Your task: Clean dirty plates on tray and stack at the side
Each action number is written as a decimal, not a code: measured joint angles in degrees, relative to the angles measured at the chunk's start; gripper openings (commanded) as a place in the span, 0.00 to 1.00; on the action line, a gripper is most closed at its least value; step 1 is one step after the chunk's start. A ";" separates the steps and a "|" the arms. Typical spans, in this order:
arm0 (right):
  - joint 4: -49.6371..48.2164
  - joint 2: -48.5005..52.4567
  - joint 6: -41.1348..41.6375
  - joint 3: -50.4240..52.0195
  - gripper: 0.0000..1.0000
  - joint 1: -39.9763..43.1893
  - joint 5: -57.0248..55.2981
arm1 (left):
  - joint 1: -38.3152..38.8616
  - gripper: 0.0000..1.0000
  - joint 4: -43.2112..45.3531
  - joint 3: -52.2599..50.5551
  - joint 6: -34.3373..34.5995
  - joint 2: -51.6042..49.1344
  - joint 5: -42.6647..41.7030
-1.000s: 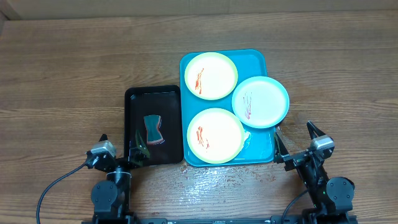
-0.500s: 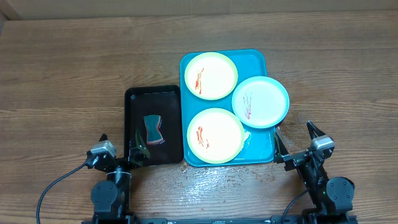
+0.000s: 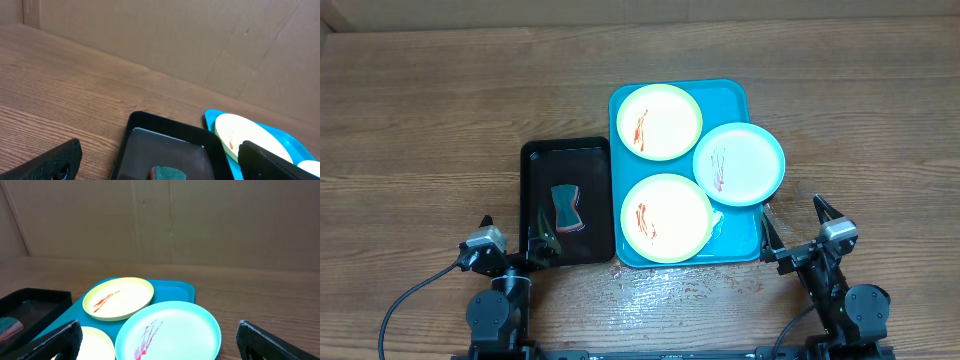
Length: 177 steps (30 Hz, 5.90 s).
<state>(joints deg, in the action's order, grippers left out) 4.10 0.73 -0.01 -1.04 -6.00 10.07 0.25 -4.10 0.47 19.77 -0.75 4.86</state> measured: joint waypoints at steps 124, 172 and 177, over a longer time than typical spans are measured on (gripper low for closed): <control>-0.02 0.00 -0.02 0.00 1.00 0.00 0.02 | 0.02 1.00 0.00 0.00 0.00 0.00 0.00; -0.02 0.00 0.02 0.00 1.00 0.00 0.02 | 0.02 1.00 0.48 0.00 0.02 0.00 -1.11; -0.07 0.00 0.00 0.00 1.00 0.00 0.02 | 0.02 1.00 1.68 0.00 0.20 0.00 -4.55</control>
<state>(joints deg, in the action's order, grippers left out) 4.03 0.73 -0.01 -1.04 -6.00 10.09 0.27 -2.42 0.47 19.97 -0.75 0.32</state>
